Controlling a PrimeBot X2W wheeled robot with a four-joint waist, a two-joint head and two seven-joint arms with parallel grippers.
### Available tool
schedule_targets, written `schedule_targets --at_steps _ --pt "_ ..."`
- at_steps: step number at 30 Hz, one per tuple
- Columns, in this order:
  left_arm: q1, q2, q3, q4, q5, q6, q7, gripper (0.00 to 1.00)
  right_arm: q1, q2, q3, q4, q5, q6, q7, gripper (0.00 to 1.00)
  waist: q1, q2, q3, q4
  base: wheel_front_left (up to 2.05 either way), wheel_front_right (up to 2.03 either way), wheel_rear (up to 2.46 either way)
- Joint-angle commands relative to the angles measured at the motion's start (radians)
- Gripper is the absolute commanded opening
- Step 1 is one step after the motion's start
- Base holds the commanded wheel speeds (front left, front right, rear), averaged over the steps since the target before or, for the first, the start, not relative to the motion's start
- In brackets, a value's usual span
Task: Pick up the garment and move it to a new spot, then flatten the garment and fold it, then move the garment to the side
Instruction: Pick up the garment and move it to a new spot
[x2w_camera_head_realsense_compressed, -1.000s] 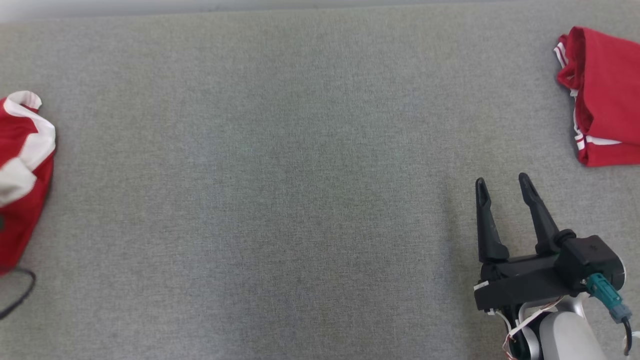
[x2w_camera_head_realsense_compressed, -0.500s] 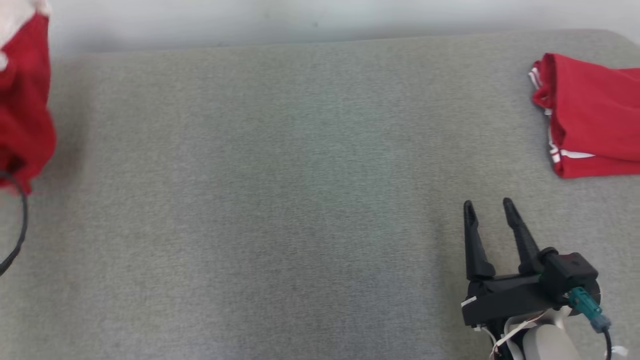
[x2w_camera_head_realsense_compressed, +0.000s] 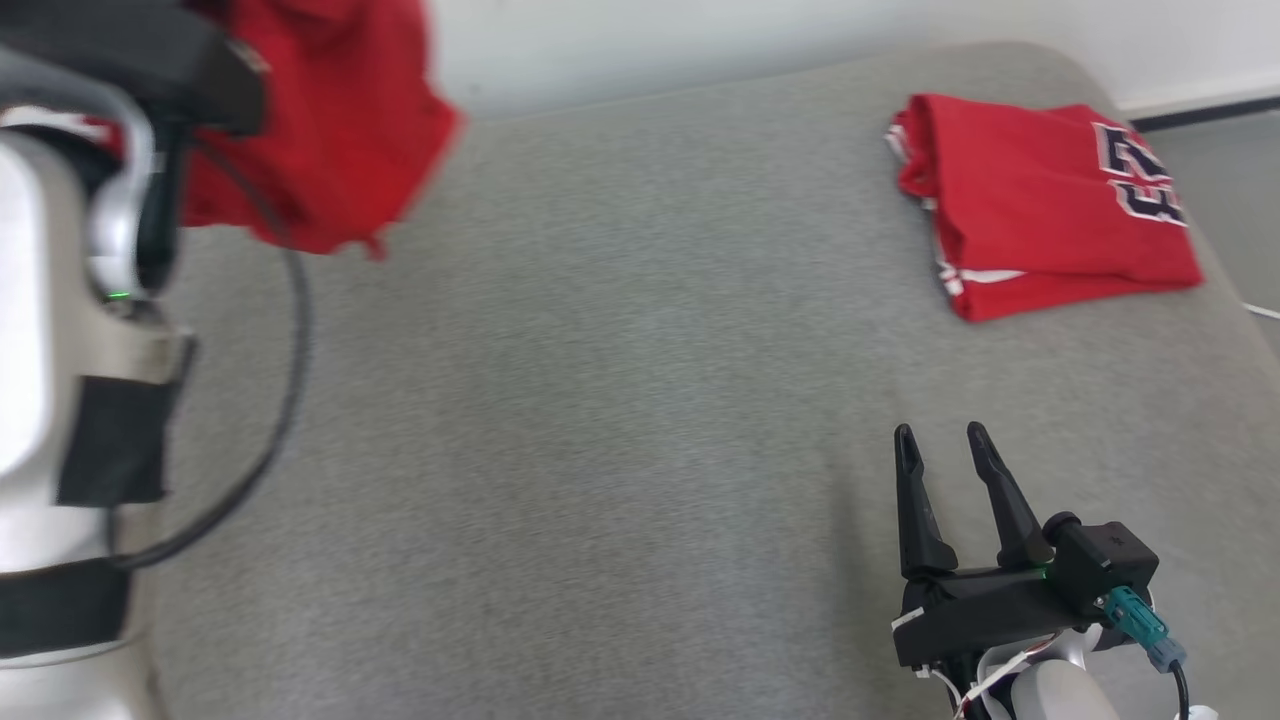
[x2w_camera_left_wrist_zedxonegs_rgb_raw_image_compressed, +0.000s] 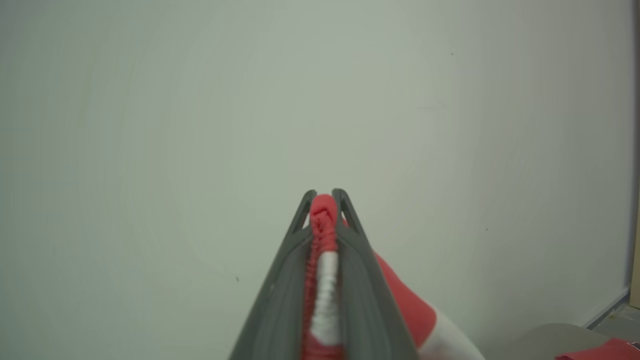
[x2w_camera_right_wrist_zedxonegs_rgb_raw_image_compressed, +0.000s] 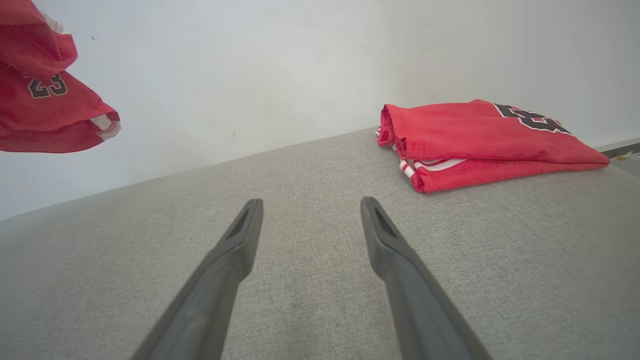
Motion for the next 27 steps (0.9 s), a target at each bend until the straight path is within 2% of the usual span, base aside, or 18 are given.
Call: schedule_targets --at_steps 1,8,14,21,27 --pt "-0.015 -0.024 -0.019 -0.009 -0.004 -0.007 0.007 0.00 -0.006 0.005 0.006 0.007 0.018 -0.003 -0.007 1.00 0.0000 0.0000 -0.006 -0.078 0.00 0.00 0.00" --pt "0.021 -0.131 -0.112 -0.024 -0.016 -0.001 0.006 0.00 -0.010 0.006 0.009 0.002 0.048 -0.003 -0.008 1.00 0.0000 0.0000 0.017 -0.134 0.00 0.00 0.00" --pt "0.128 -0.168 -0.143 -0.007 -0.040 0.015 -0.021 0.00 -0.012 0.006 0.001 -0.013 0.046 -0.003 -0.009 1.00 0.0000 0.0000 0.039 -0.126 0.00 0.00 0.00" --pt "0.292 -0.153 -0.130 0.036 -0.063 0.035 -0.064 0.00 -0.022 0.005 -0.005 -0.019 0.029 -0.003 -0.009 1.00 0.0000 0.0000 0.053 -0.098 0.00 0.00 0.00" --pt "0.450 -0.102 -0.089 0.104 -0.085 0.053 -0.118 0.00 -0.026 0.005 0.003 -0.010 0.021 -0.003 -0.009 1.00 0.0000 0.0000 0.050 -0.070 0.00 0.00 0.00"
